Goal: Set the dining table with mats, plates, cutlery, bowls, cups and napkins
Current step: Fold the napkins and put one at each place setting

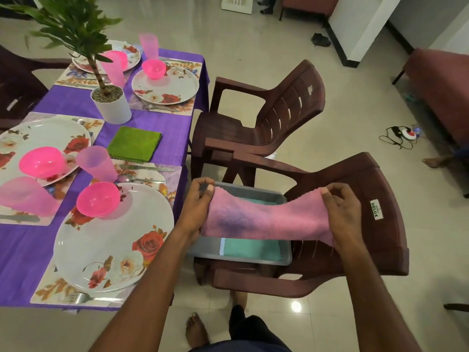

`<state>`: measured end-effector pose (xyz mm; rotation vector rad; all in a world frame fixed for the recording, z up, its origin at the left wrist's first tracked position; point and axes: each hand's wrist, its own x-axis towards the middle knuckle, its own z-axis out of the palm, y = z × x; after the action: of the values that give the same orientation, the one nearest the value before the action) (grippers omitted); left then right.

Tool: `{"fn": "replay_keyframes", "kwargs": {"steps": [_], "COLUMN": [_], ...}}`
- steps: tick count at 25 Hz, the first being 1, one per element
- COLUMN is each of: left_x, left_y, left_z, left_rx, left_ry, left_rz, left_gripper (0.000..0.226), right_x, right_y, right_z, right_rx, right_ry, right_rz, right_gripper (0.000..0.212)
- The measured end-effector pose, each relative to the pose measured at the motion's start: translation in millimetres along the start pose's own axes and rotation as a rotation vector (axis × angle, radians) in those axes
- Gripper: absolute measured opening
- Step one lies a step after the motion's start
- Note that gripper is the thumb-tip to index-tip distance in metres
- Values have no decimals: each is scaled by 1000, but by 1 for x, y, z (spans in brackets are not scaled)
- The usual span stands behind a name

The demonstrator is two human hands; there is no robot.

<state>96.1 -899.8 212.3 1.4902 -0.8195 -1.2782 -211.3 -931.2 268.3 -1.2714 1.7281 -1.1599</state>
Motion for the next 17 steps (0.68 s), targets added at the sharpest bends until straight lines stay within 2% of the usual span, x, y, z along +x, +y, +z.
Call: {"fn": "replay_keyframes", "kwargs": {"steps": [3,5,9,11,13,17], "left_x": [-8,-11,-13,-15,-15,-19], "left_y": [-3,-9,-17,-15,-11,-8], "left_z": [-6,-11,-13,-16,-22,-33], "left_rx": [-265,-260,-161,-124,-151,-290], "left_ry": [-186,-287,-287,-308,-347,-415], "left_rz": [-88,-92,-74,-34,-24,-34], "left_gripper": [14,19,33,50,64,71], "right_x": [-1,2,7,7,6,-1], "right_y": [1,3,4,3,4,6], "right_z": [-3,-8,-19,-27,-34,-40], "right_rx": [207,305,433,426,417,466], "right_ry": [-55,-91,-179,-247,-317,-424], "right_rz": [125,170,162,151,145,172], "right_gripper": [21,23,40,54,67,77]}}
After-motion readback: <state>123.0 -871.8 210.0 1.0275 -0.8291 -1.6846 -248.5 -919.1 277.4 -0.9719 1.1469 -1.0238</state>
